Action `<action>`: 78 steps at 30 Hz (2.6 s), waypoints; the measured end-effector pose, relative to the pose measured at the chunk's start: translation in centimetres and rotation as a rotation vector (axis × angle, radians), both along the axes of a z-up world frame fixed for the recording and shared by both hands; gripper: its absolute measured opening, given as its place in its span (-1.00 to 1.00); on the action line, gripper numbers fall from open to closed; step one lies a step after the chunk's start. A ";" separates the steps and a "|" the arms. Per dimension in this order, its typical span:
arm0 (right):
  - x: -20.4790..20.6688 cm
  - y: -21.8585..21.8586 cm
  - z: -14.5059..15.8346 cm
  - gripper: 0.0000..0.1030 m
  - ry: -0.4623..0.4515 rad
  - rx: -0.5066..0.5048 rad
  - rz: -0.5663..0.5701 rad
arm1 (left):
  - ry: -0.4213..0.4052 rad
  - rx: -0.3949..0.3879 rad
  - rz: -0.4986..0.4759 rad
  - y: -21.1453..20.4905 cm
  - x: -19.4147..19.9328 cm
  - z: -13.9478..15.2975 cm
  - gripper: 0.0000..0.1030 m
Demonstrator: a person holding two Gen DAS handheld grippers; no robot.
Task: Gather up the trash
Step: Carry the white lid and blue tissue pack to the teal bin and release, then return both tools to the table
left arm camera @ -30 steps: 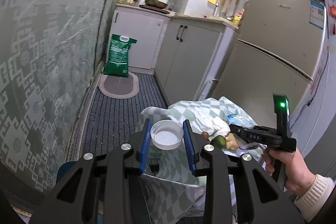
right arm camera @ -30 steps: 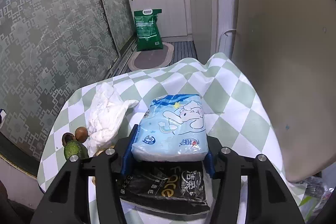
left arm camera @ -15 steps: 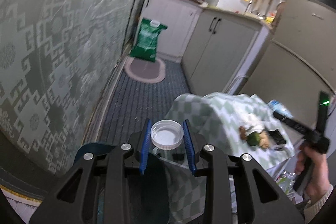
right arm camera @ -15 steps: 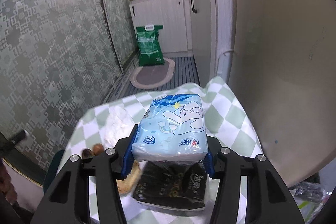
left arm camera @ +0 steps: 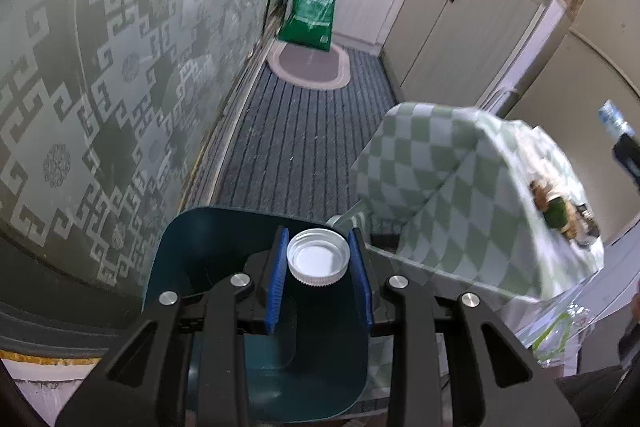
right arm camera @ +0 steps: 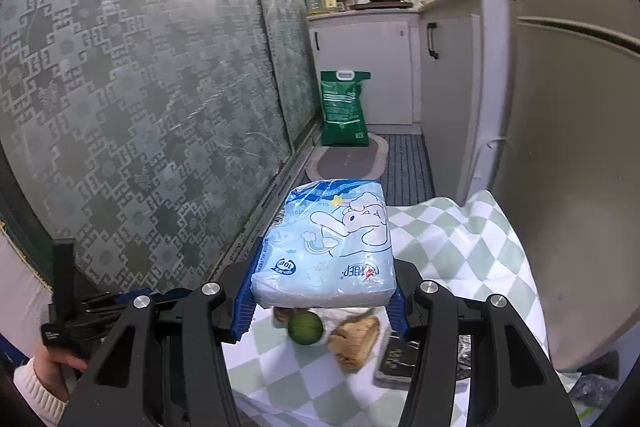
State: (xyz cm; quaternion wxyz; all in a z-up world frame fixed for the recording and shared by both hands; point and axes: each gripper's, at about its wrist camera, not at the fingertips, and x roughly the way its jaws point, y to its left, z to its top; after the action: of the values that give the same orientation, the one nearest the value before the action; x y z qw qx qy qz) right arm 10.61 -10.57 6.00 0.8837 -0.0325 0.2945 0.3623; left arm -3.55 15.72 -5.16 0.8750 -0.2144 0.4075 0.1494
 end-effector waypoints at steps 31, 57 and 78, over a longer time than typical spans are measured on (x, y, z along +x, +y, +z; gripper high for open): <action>-8.9 12.0 -3.5 0.04 0.040 -0.177 0.360 | 0.058 0.041 0.020 2.5 -1.8 -1.9 -0.25; -10.9 17.3 -11.8 0.04 0.221 -0.327 0.484 | -0.446 0.090 0.081 2.8 -7.2 6.4 0.21; -9.7 13.9 -6.2 -0.04 0.101 -0.188 0.433 | -0.614 0.097 0.042 1.0 -7.7 8.8 0.31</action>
State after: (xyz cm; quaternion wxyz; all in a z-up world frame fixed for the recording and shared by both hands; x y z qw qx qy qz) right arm 0.89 3.38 -0.21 0.7627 -0.1589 0.3572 0.5152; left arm -11.22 16.72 3.63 0.9631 -0.2159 0.1122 0.1149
